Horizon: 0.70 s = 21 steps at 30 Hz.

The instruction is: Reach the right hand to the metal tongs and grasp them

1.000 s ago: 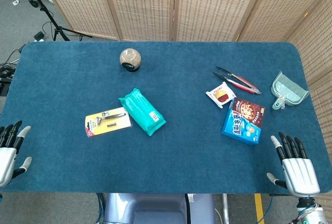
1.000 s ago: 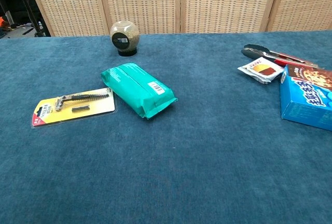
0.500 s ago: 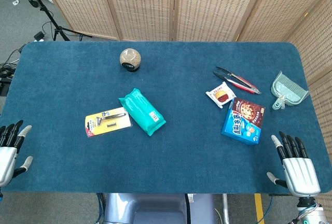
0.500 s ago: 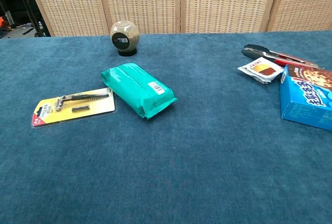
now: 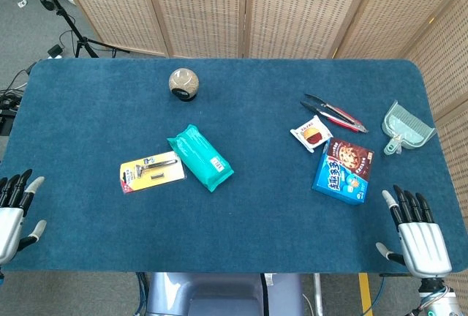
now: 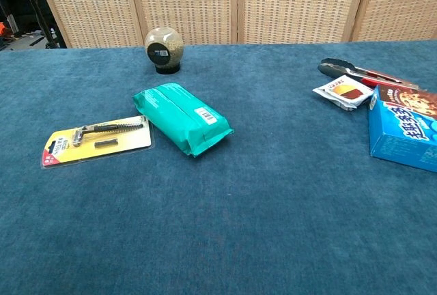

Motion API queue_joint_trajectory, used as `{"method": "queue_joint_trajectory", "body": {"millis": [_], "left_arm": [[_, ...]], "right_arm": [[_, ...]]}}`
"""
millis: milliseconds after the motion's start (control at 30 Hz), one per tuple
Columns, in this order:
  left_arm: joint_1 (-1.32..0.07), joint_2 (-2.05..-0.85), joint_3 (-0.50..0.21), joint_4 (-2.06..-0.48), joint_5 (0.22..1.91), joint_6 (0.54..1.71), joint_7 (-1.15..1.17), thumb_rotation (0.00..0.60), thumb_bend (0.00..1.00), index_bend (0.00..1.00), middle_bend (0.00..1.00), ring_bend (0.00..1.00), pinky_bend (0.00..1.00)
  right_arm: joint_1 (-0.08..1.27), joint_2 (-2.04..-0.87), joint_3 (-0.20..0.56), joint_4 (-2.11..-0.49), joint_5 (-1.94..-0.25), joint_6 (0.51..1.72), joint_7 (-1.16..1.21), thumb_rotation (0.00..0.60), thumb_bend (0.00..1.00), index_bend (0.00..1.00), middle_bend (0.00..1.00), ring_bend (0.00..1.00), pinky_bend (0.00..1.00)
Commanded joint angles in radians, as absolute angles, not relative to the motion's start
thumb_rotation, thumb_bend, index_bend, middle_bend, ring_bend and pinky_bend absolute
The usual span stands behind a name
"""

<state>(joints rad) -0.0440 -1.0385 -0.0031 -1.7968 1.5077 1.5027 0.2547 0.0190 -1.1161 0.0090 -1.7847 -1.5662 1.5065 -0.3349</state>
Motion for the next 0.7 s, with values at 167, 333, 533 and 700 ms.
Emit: {"method": "queue_joint_trajectory", "body": {"millis": [167,333,533,700], "left_arm": [[-0.047,-1.045,-0.005,-1.794,1.504,1.498,0.261,0.600,0.30,0.00,0.00,0.00,0.00],[-0.052,-1.053,-0.011,-1.783,1.498,1.493,0.255,0.600,0.30,0.00,0.00,0.00,0.00],[-0.064,-1.059,-0.019,-1.769,1.477,1.471,0.244,0.600,0.30,0.00,0.00,0.00,0.00],[-0.075,-1.083,-0.039,-1.733,1.466,1.471,0.221,0.600,0.30,0.00,0.00,0.00,0.00]], "right_arm": [[0.049,-1.176,0.112,-1.736,-1.592,1.603,-0.366,0.600,0.21,0.00,0.45,0.46,0.40],[0.160,-1.176,0.263,-1.767,-1.494,1.541,-0.428,0.600,0.28,0.00,0.71,0.70,0.57],[0.289,-1.131,0.368,-1.809,-1.280,1.344,-0.525,0.600,0.38,0.00,0.79,0.80,0.67],[0.432,-1.092,0.435,-1.797,-1.043,1.157,-0.654,0.600,0.41,0.00,0.79,0.81,0.68]]}}
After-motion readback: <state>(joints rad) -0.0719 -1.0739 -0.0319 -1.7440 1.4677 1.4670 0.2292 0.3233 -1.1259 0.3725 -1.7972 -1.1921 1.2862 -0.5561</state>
